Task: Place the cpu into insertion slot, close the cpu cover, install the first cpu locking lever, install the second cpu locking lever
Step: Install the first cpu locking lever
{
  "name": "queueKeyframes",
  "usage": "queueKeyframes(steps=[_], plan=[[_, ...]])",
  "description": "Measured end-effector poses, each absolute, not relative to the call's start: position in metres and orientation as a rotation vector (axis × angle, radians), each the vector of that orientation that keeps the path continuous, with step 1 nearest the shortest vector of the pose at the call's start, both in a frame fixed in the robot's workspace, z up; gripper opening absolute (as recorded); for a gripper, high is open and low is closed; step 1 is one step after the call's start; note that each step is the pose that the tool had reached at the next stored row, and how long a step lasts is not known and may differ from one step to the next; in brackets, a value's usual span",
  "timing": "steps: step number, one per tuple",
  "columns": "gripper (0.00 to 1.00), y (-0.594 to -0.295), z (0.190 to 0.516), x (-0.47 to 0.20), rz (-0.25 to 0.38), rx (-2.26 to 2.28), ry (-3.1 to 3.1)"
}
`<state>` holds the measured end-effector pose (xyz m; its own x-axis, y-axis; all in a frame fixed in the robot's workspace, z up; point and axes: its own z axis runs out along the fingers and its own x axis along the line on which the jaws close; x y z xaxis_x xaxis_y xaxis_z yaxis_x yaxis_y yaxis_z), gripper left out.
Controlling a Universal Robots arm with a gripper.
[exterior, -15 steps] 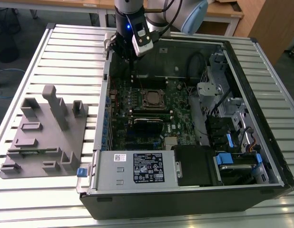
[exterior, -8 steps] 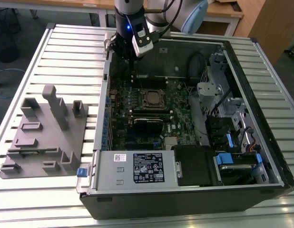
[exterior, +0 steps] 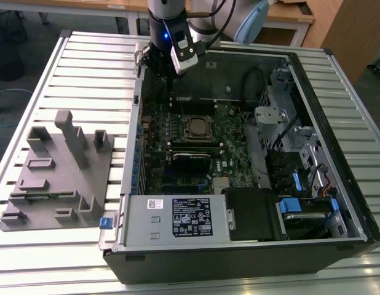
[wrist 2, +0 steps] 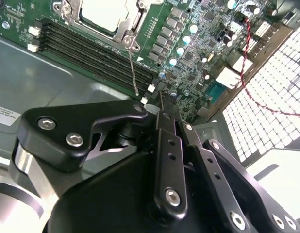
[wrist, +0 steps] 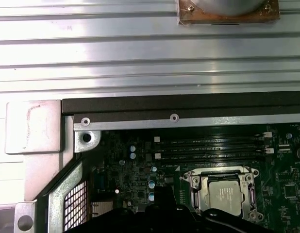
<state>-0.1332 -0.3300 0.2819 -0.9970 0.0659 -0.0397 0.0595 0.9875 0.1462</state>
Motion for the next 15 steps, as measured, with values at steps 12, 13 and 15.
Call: queueKeyframes(steps=[12,13,15], plan=[[0.1,-0.3301,0.2814,-0.1331,0.27,0.099,3.085],[0.1,-0.3302,0.2807,-0.1332,0.27,0.099,3.085],[0.1,-0.3303,0.2795,-0.1332,0.271,0.098,3.084]])
